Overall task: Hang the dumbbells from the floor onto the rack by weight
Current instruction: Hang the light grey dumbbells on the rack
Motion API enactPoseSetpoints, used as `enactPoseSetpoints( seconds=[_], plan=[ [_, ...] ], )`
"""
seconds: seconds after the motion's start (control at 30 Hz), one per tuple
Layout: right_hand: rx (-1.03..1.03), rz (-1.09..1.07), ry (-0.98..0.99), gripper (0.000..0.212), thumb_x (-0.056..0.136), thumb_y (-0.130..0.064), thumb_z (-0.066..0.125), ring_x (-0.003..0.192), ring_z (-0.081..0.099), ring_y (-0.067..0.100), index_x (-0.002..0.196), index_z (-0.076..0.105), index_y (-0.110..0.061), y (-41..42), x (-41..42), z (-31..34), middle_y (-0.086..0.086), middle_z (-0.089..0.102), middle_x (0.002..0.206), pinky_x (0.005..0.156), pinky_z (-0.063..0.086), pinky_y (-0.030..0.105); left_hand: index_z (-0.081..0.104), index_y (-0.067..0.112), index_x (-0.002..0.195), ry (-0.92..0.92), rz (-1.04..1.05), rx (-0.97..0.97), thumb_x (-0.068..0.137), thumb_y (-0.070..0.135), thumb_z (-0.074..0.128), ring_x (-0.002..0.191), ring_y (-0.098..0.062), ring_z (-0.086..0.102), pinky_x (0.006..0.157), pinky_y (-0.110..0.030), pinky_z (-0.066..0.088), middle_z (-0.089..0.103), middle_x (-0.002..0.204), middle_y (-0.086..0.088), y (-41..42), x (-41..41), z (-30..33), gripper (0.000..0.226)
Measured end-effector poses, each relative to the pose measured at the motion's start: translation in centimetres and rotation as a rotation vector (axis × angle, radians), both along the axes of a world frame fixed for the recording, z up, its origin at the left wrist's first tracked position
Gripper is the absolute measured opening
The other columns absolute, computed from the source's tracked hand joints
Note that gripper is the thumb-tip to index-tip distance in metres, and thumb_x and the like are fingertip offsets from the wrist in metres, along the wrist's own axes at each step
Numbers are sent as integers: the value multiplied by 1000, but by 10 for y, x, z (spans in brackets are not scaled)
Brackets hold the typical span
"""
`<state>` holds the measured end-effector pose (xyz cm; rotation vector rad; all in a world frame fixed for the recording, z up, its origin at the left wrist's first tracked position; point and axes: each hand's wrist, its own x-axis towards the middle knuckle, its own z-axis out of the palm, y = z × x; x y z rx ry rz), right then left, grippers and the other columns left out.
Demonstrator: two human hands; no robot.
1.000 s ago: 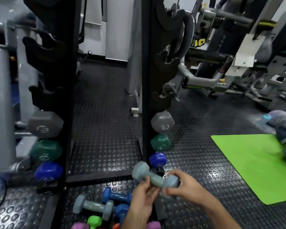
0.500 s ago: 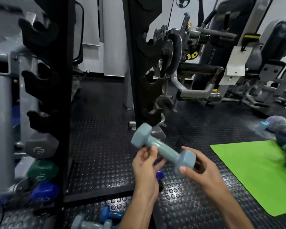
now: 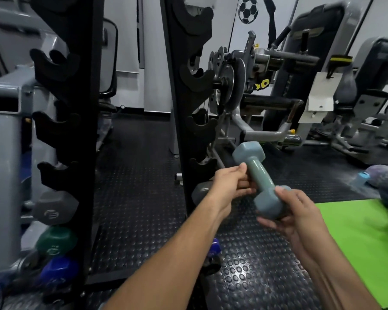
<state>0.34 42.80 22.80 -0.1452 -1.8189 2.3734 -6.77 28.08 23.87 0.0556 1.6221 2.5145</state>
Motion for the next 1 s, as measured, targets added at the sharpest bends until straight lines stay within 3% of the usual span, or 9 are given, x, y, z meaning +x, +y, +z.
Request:
enactPoseSetpoints(
  seconds=[0.13,0.23,0.3,0.5,0.6,0.77,0.87,0.93,1.0],
  plan=[
    [-45,-36,-115,27,90,-26,74,107,68,52,105,64,-5,-6,-17,1,31,65,121,62,64,46,67,13,128,10,-51,-6,105,22,53,107,-17,69,100,-40,54,74,111,-1,-2,1,-17,28],
    [-79,-39,-129,30,89,-26,76,106,69,48,105,64,-3,-16,-34,6,30,62,127,63,64,48,66,18,128,18,-70,61,106,24,50,124,-20,63,111,-47,44,72,125,-2,-5,2,-25,28],
    [-78,-29,-119,40,89,-27,76,100,73,39,115,65,1,-25,-46,17,26,65,124,60,64,45,59,19,140,42,-52,32,106,30,50,128,-20,61,115,-47,42,69,134,-2,-8,2,-28,36],
    [25,42,-108,40,89,-27,77,88,76,32,114,64,1,-59,-74,53,19,70,110,66,65,52,57,15,140,82,180,-6,108,22,46,118,-18,68,108,-43,50,71,128,-4,-36,-8,-20,34],
    [50,63,-89,28,89,-25,78,79,75,30,98,65,-1,-75,-85,60,18,69,102,55,63,46,61,15,135,115,255,-42,109,25,45,114,-15,69,106,-41,50,73,124,-1,-51,-4,-18,32],
    [101,50,-58,31,86,-28,80,93,71,34,96,64,-3,-88,-104,62,19,66,112,53,62,43,72,14,111,122,516,-51,108,25,45,104,-22,73,90,-38,57,77,106,-8,-85,-3,-25,28],
    [149,56,-51,29,87,-28,80,89,73,33,85,61,-6,-92,-109,60,16,66,103,54,63,45,71,15,106,111,617,-62,108,24,46,103,-27,72,82,-36,56,76,104,-9,-107,0,-31,26],
    [159,47,-47,32,86,-29,80,89,73,33,92,60,-5,-95,-113,57,15,65,105,54,63,44,70,17,111,123,650,-84,108,24,46,108,-20,69,87,-33,55,73,111,-3,-117,1,-31,25],
    [174,40,-40,43,85,-31,82,93,73,33,108,59,-2,-99,-115,57,15,63,111,55,62,42,67,21,126,137,615,-123,108,33,44,122,-13,61,105,-34,47,66,127,7,-124,-2,-27,30]
  ],
)
